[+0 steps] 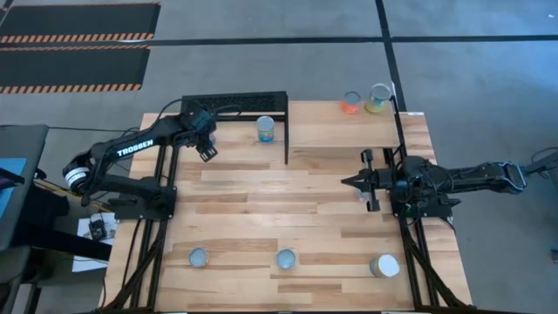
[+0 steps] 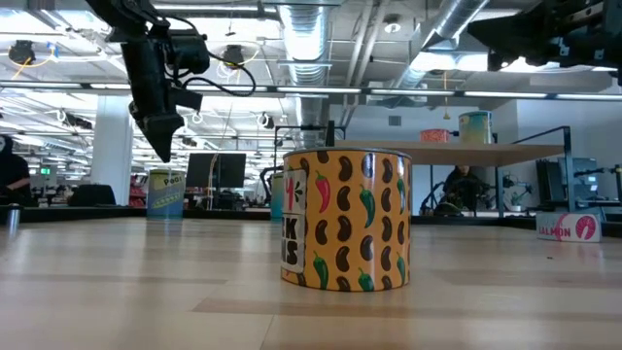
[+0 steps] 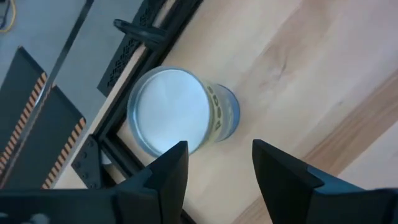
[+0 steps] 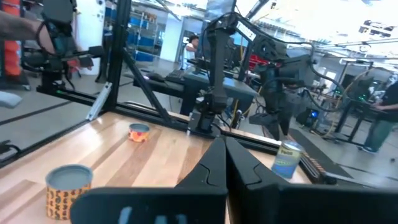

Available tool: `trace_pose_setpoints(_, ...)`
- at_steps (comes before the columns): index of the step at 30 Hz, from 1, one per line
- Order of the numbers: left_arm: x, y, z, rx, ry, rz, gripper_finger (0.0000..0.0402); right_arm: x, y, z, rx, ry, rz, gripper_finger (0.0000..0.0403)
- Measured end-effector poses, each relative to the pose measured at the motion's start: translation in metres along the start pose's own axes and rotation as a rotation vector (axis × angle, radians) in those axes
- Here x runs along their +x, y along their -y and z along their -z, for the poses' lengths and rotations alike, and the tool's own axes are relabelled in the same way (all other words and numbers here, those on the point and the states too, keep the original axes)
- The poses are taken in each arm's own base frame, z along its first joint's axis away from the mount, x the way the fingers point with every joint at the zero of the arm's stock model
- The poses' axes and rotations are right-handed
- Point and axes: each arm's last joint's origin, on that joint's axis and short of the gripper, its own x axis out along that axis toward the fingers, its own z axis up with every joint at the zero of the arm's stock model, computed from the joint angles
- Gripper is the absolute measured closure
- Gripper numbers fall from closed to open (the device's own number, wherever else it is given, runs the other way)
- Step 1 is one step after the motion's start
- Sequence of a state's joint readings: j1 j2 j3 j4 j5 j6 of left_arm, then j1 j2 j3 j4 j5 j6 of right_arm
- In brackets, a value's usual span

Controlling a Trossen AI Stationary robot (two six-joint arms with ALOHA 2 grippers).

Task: Pick and place cans onto a shelf
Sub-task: Put the canned peas on the shelf

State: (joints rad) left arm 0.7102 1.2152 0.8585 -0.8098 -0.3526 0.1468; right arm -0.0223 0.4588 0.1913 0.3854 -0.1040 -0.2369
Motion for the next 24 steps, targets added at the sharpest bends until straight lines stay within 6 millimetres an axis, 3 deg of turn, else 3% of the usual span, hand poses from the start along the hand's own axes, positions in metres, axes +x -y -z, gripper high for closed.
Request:
trace_pose_setpoints(11,0.030,0.004,-0.012,0.106,-0.042,0.015,0.0243,0.000,0.001,-0.001,-0.010,0.011,0.010,0.0396)
trace_pose_setpoints(19,0.038,0.006,-0.012,0.213,-0.068,0.031,0.0347,0.000,0.001,-0.001,-0.014,0.015,0.011,0.0396)
trace_pose_setpoints(22,0.034,0.005,-0.013,0.218,-0.050,0.031,0.0388,0.000,0.001,-0.002,-0.014,0.019,0.012,0.0396)
trace_pose_setpoints(24,0.030,0.004,-0.014,0.217,-0.032,0.037,0.0395,0.000,0.001,-0.002,-0.014,0.019,0.011,0.0396)
